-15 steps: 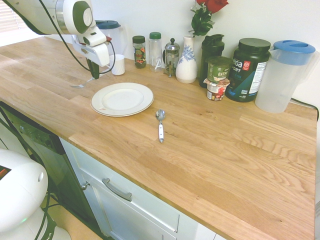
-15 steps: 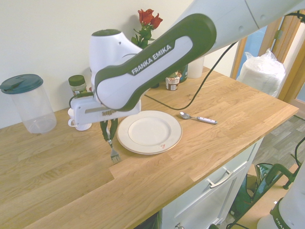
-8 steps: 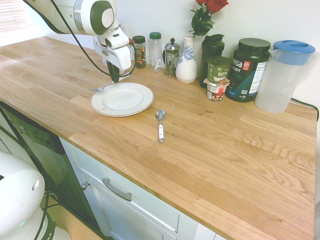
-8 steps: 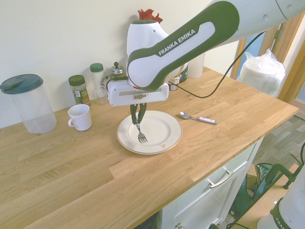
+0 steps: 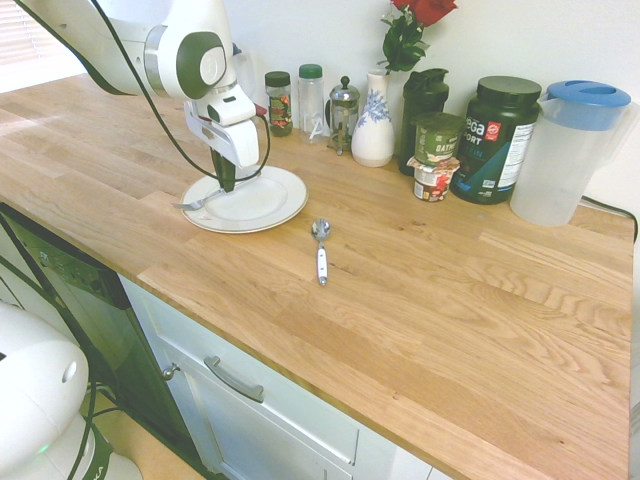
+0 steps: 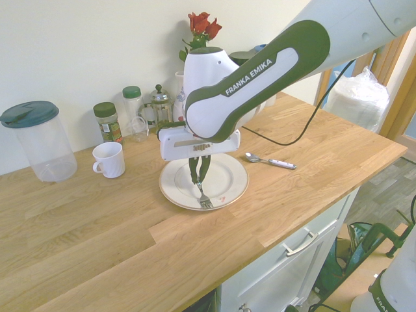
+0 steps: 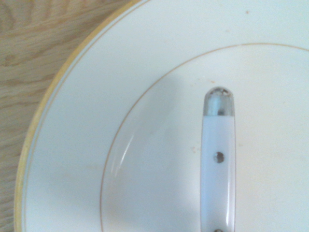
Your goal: Put the fork into the plate
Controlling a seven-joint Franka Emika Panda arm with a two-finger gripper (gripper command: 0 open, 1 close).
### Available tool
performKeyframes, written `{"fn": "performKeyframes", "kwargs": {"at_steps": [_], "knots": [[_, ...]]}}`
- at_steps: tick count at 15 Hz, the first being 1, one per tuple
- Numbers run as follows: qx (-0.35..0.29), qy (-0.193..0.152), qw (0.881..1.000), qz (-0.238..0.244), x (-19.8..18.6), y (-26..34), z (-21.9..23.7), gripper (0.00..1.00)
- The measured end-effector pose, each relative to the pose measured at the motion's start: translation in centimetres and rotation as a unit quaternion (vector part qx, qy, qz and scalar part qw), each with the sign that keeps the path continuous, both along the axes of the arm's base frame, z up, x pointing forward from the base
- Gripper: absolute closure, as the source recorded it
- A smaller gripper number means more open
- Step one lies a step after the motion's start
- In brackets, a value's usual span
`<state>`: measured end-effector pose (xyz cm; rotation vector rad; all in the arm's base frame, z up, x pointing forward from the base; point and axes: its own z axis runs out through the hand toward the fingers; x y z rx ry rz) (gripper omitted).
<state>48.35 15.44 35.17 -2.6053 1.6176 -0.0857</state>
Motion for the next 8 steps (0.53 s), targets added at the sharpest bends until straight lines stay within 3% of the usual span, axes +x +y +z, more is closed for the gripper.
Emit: {"fn": "performKeyframes", "kwargs": {"at_steps": [1, 2, 8], "knots": [[0.0, 0.002, 1.0, -0.002, 0.1, -0.2, -0.3, 1.0], [-0.001, 0.005, 1.0, -0.004, 0.1, -0.4, -0.6, 0.0], [0.0, 0.005, 1.0, -0.012, 0.5, -1.3, -0.9, 0.0]]}}
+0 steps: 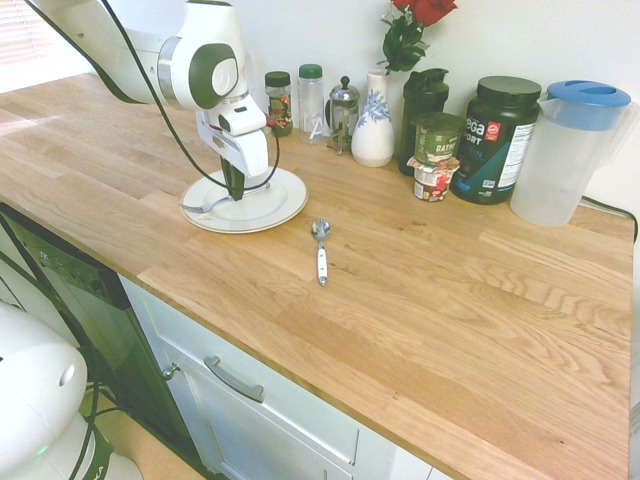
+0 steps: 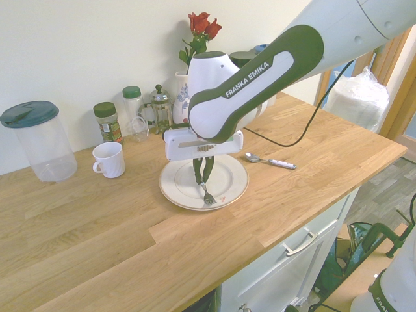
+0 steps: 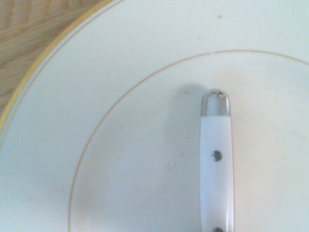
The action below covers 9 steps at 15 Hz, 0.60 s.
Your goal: Put the fork into the plate
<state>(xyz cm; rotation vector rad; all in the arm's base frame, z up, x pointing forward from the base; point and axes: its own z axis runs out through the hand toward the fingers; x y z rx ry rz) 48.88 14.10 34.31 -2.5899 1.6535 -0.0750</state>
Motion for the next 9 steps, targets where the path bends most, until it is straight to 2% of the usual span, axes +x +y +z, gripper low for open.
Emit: {"fn": "performKeyframes", "kwargs": {"at_steps": [6, 9], "knots": [[0.0, -0.002, 1.0, 0.001, 0.0, 0.0, 0.1, 0.0], [0.004, -0.023, 1.0, -0.005, 0.3, -0.5, 1.8, 0.0]]}}
